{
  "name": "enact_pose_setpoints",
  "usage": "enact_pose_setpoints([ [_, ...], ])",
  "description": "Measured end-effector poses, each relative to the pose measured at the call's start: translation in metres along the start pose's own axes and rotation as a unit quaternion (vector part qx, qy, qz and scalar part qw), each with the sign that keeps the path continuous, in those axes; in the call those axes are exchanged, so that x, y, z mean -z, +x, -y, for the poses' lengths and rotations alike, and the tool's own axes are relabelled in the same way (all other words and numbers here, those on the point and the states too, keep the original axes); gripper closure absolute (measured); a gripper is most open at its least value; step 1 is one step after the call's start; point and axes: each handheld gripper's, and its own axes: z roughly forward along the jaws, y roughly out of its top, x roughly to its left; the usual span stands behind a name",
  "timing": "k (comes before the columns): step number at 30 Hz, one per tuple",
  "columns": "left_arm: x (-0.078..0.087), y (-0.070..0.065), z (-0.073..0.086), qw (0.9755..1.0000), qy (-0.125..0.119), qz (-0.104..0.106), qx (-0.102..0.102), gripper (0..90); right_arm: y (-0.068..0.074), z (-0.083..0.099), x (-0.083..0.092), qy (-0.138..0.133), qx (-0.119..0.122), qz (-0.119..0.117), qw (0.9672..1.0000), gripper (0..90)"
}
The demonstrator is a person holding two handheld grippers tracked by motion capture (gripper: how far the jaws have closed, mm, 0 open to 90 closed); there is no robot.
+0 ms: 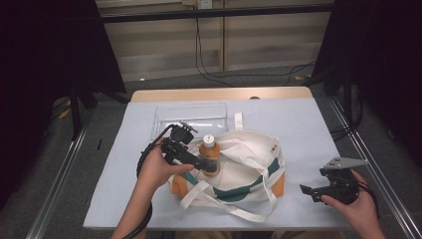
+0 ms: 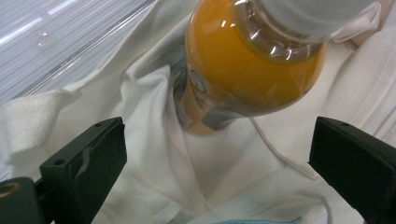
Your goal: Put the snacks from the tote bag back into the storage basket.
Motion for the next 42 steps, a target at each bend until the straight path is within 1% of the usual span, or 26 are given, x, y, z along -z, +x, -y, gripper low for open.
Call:
enact_pose_setpoints([
  [3, -0.002, -0.001, -0.001, 1.0000, 0.000, 0.001, -0.002, 4.5, 0.001, 0.001, 0.001, 0.003, -0.005, -0.001, 1.0000, 4.8],
  [5, -0.005, -0.001, -0.003, 1.0000, 0.005, 0.002, -0.003, 4.8, 0.001, 0.001, 0.001, 0.002, -0.006, 0.002, 1.0000, 4.8],
  [6, -0.006, -0.001, -0.004, 0.9999, 0.009, 0.001, -0.007, 4.9, 0.001, 0.002, 0.001, 0.004, -0.006, 0.002, 1.0000, 4.8],
  [7, -0.006, -0.001, -0.004, 0.9999, 0.009, 0.001, -0.007, 4.9, 0.001, 0.002, 0.001, 0.004, -0.006, 0.002, 1.0000, 4.8],
  [8, -0.006, -0.001, -0.004, 1.0000, 0.009, 0.002, -0.002, 4.9, 0.001, 0.002, 0.002, 0.004, -0.007, 0.001, 1.0000, 4.8],
  [11, -0.008, -0.001, -0.007, 0.9999, 0.007, 0.003, -0.009, 5.8, 0.000, 0.004, 0.002, 0.003, -0.008, 0.003, 1.0000, 4.8],
  [13, -0.009, -0.002, -0.008, 1.0000, 0.005, 0.003, -0.007, 6.0, 0.000, 0.005, 0.003, 0.003, -0.008, 0.004, 1.0000, 4.8],
  [15, -0.010, -0.003, -0.009, 0.9999, 0.003, 0.002, -0.011, 6.7, 0.000, 0.006, 0.004, 0.004, -0.011, 0.006, 0.9999, 4.8],
  [17, -0.011, -0.004, -0.011, 0.9999, 0.006, 0.005, -0.014, 6.8, 0.001, 0.006, 0.004, 0.006, -0.012, 0.007, 0.9999, 4.8],
  [18, -0.012, -0.004, -0.011, 0.9999, 0.005, 0.004, -0.014, 7.2, 0.000, 0.007, 0.004, 0.006, -0.006, 0.007, 0.9999, 4.8],
  [19, -0.013, -0.005, -0.012, 0.9998, 0.005, 0.006, -0.018, 7.8, 0.000, 0.008, 0.004, 0.004, -0.006, 0.007, 0.9999, 4.8],
  [20, -0.015, -0.005, -0.013, 0.9998, 0.007, 0.006, -0.016, 8.2, 0.000, 0.008, 0.005, 0.004, -0.006, 0.008, 0.9999, 4.8],
  [23, -0.016, -0.005, -0.014, 0.9998, 0.007, 0.007, -0.018, 8.4, 0.000, 0.008, 0.005, 0.007, -0.010, 0.010, 0.9999, 4.8],
  [24, -0.017, -0.007, -0.015, 0.9998, 0.005, 0.007, -0.020, 9.2, 0.000, 0.009, 0.006, 0.008, -0.008, 0.010, 0.9999, 4.8],
  [26, -0.017, -0.008, -0.016, 0.9998, 0.005, 0.005, -0.019, 9.3, 0.000, 0.009, 0.005, 0.005, -0.006, 0.010, 0.9999, 4.8],
  [27, -0.017, -0.008, -0.016, 0.9997, 0.003, 0.008, -0.024, 9.4, 0.000, 0.010, 0.006, 0.006, -0.008, 0.012, 0.9999, 4.8],
  [28, -0.018, -0.009, -0.017, 0.9997, 0.001, 0.007, -0.024, 11.3, 0.002, 0.010, 0.007, 0.010, -0.013, 0.012, 0.9998, 4.8],
  [29, -0.019, -0.009, -0.017, 0.9996, 0.000, 0.006, -0.029, 11.3, 0.001, 0.010, 0.007, 0.008, -0.012, 0.012, 0.9998, 4.8],
  [31, -0.019, -0.009, -0.017, 0.9997, -0.002, 0.007, -0.025, 12.4, 0.002, 0.011, 0.007, 0.009, -0.012, 0.012, 0.9998, 4.8],
  [32, -0.021, -0.008, -0.018, 0.9995, -0.011, 0.014, -0.024, 12.9, 0.001, 0.011, 0.007, 0.008, -0.010, 0.013, 0.9998, 4.8],
  [35, -0.021, -0.007, -0.018, 0.9995, -0.014, 0.015, -0.026, 14.8, 0.001, 0.011, 0.007, 0.008, -0.009, 0.015, 0.9998, 4.8],
  [37, -0.022, -0.007, -0.018, 0.9991, -0.019, 0.015, -0.035, 18.5, 0.001, 0.011, 0.007, 0.008, -0.009, 0.013, 0.9998, 4.8],
  [38, -0.023, -0.008, -0.018, 0.9991, -0.023, 0.013, -0.034, 18.6, 0.001, 0.011, 0.007, 0.009, -0.010, 0.012, 0.9998, 4.8],
  [39, -0.023, -0.007, -0.019, 0.9989, -0.024, 0.014, -0.038, 18.6, 0.001, 0.011, 0.007, 0.009, -0.010, 0.012, 0.9998, 4.8],
  [41, -0.024, -0.007, -0.019, 0.9990, -0.024, 0.013, -0.036, 19.0, 0.002, 0.010, 0.007, 0.011, -0.012, 0.013, 0.9998, 4.8],
  [42, -0.025, -0.008, -0.019, 0.9991, -0.026, 0.015, -0.030, 19.1, 0.002, 0.010, 0.006, 0.007, -0.006, 0.012, 0.9999, 4.8],
])
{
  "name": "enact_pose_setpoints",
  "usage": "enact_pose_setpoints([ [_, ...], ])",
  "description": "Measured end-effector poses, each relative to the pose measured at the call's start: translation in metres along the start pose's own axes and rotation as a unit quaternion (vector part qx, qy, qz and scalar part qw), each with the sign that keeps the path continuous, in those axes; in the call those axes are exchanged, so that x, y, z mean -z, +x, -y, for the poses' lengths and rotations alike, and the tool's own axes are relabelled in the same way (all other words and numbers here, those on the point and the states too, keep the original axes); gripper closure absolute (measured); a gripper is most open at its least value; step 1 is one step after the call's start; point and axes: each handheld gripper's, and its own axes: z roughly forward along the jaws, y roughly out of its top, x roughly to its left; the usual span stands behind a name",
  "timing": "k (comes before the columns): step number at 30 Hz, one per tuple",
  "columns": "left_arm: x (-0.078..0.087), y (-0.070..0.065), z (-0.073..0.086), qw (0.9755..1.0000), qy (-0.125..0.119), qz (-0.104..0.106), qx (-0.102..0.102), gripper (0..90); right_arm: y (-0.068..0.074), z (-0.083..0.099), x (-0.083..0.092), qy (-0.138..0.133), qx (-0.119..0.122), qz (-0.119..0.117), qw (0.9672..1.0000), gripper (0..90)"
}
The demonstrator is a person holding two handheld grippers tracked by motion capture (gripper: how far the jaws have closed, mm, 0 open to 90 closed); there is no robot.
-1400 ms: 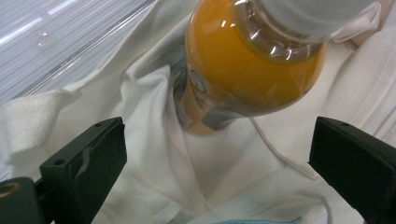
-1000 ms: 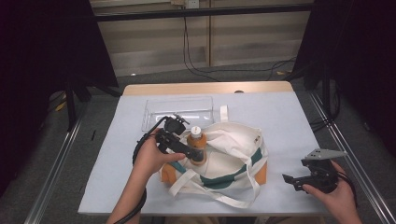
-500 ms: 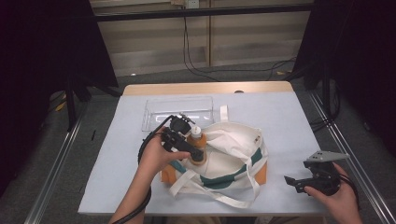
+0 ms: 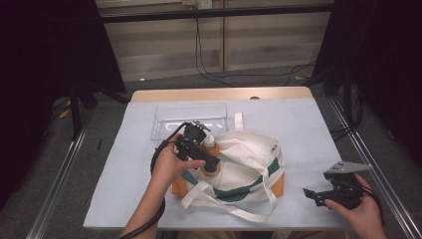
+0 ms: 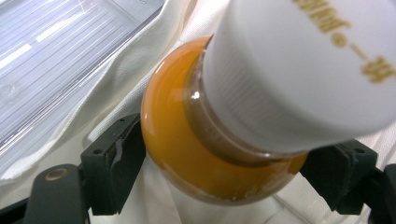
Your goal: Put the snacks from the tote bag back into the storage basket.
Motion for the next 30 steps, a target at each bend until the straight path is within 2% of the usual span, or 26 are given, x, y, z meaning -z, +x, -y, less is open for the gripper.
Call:
enact_pose_setpoints([
  [2, -0.002, 0.001, -0.001, 1.0000, 0.002, 0.002, -0.009, 19.4, 0.000, 0.000, 0.000, 0.002, -0.001, 0.001, 1.0000, 4.8],
  [3, -0.002, 0.000, -0.001, 1.0000, 0.001, -0.001, -0.002, 19.4, 0.001, 0.000, 0.000, 0.002, -0.002, 0.001, 1.0000, 4.8],
  [4, -0.003, 0.001, -0.002, 0.9999, 0.006, -0.002, -0.009, 19.8, 0.000, 0.000, 0.000, 0.001, -0.001, 0.000, 1.0000, 4.8],
  [8, -0.004, 0.000, -0.003, 1.0000, 0.009, 0.000, -0.001, 21.8, 0.000, 0.000, 0.000, -0.001, 0.002, 0.000, 1.0000, 4.8],
  [15, -0.007, -0.001, -0.005, 0.9997, 0.022, -0.001, -0.002, 24.8, 0.000, -0.001, 0.001, 0.000, 0.002, 0.001, 1.0000, 4.8],
  [22, -0.009, -0.002, -0.009, 0.9992, 0.038, -0.012, -0.008, 27.7, -0.001, -0.001, 0.001, -0.001, -0.001, 0.001, 1.0000, 4.8],
  [30, -0.010, -0.004, -0.011, 0.9983, 0.053, -0.022, -0.005, 29.1, 0.000, -0.002, 0.000, 0.000, -0.002, 0.000, 1.0000, 4.8],
])
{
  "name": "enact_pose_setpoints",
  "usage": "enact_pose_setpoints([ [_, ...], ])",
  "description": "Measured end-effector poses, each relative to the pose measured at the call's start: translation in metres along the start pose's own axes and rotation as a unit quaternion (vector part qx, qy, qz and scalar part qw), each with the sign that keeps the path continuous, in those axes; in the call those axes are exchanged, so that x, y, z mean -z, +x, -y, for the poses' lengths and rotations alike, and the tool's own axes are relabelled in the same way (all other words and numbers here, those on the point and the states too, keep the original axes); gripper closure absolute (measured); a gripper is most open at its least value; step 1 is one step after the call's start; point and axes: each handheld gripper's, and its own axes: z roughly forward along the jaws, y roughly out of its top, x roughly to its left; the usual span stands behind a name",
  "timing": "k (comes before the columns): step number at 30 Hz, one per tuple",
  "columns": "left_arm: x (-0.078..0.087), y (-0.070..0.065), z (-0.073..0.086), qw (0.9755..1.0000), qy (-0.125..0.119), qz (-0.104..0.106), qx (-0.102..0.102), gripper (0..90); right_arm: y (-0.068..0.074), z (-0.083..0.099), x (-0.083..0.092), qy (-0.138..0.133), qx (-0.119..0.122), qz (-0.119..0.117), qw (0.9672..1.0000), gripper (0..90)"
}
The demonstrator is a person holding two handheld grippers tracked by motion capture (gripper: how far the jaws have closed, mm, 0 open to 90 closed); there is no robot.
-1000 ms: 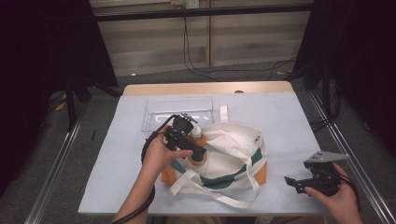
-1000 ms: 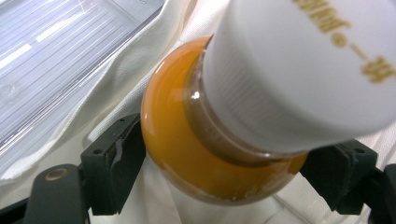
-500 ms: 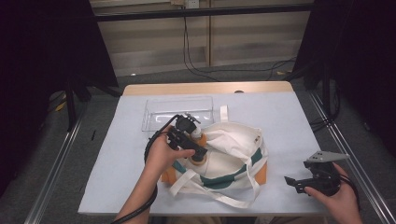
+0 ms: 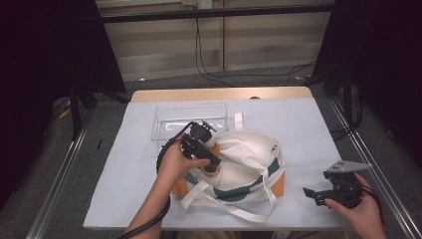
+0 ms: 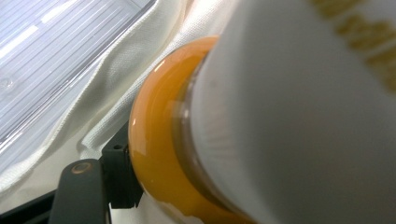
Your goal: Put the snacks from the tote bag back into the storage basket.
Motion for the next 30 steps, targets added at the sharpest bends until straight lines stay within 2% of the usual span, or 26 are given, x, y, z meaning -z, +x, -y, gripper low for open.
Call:
enact_pose_setpoints([
  [3, 0.001, -0.002, -0.002, 0.9999, 0.011, -0.008, 0.001, 30.0, 0.000, 0.000, 0.000, 0.000, 0.003, -0.002, 1.0000, 4.8],
  [9, 0.001, -0.006, -0.006, 0.9994, 0.027, -0.017, 0.017, 30.6, 0.000, 0.000, -0.002, -0.001, 0.003, -0.004, 1.0000, 4.8],
  [10, 0.002, -0.007, -0.007, 0.9990, 0.033, -0.017, 0.024, 30.7, -0.001, -0.001, -0.002, -0.002, 0.002, -0.004, 1.0000, 4.8],
  [11, 0.002, -0.007, -0.007, 0.9990, 0.033, -0.017, 0.024, 30.7, -0.001, -0.001, -0.002, -0.002, 0.002, -0.004, 1.0000, 4.8],
  [12, 0.003, -0.007, -0.009, 0.9986, 0.049, -0.014, 0.017, 30.8, -0.001, -0.001, -0.002, -0.002, 0.004, -0.005, 1.0000, 4.8],
  [17, 0.006, -0.009, -0.011, 0.9985, 0.048, 0.000, 0.025, 30.9, -0.001, -0.002, -0.001, -0.005, 0.004, -0.006, 1.0000, 4.8],
  [18, 0.009, -0.009, -0.013, 0.9981, 0.059, 0.003, 0.019, 30.9, -0.001, -0.001, -0.001, -0.004, 0.003, -0.007, 1.0000, 4.8],
  [21, 0.010, -0.011, -0.015, 0.9982, 0.056, -0.002, 0.023, 30.9, -0.001, -0.002, -0.001, -0.002, 0.002, -0.007, 1.0000, 4.7],
  [23, 0.015, -0.011, -0.017, 0.9979, 0.064, -0.006, 0.013, 30.9, 0.000, -0.002, -0.001, -0.002, -0.002, -0.008, 1.0000, 4.8],
  [25, 0.019, -0.010, -0.019, 0.9979, 0.064, -0.002, 0.011, 30.9, 0.000, -0.002, -0.001, -0.004, 0.000, -0.008, 1.0000, 4.8],
  [27, 0.023, -0.009, -0.020, 0.9980, 0.061, 0.002, 0.018, 30.9, 0.000, -0.002, -0.001, -0.001, -0.003, -0.008, 1.0000, 4.8],
  [30, 0.029, -0.008, -0.023, 0.9973, 0.072, 0.001, 0.011, 30.9, 0.000, -0.002, -0.001, -0.002, -0.002, -0.008, 1.0000, 4.8],
])
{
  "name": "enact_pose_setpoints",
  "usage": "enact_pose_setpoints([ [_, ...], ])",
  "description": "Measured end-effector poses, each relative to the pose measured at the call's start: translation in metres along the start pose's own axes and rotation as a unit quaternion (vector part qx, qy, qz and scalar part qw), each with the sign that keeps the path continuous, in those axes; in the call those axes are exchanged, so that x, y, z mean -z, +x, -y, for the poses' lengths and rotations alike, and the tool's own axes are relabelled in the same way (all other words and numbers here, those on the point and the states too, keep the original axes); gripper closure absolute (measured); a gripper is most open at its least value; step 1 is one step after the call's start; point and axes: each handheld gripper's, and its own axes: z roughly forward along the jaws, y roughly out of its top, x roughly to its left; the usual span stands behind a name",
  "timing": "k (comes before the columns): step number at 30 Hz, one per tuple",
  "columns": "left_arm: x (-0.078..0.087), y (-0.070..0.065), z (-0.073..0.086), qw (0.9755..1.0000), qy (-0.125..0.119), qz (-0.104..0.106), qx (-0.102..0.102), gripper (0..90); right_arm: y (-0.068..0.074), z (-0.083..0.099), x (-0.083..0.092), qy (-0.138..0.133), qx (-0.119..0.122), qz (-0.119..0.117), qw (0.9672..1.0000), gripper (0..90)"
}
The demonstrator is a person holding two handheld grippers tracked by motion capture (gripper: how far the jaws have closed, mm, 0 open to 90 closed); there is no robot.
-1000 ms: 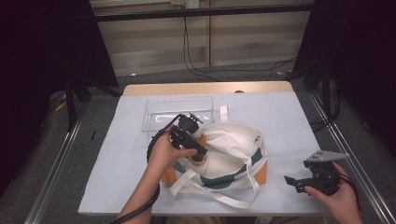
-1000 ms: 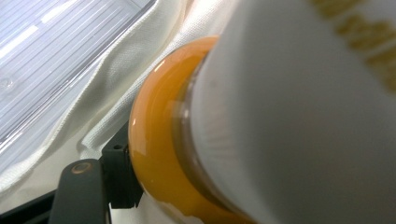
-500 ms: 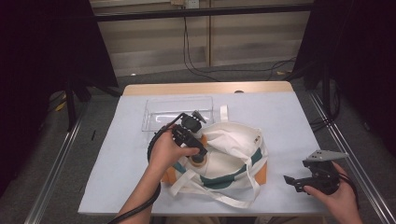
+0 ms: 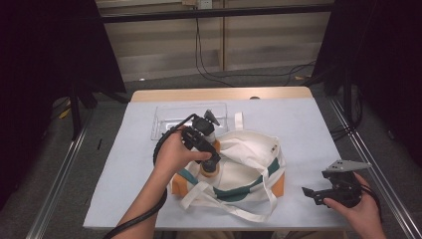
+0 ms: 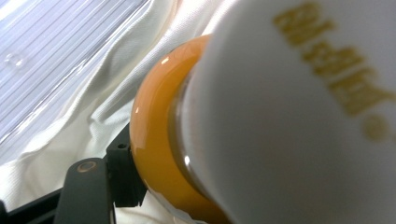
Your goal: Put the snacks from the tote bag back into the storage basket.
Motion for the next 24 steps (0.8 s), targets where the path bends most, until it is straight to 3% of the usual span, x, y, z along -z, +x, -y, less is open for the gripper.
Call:
enact_pose_setpoints([
  [24, 0.018, 0.004, -0.012, 0.9999, 0.012, 0.002, 0.007, 31.0, -0.001, -0.001, -0.001, -0.002, 0.001, -0.002, 1.0000, 4.6],
])
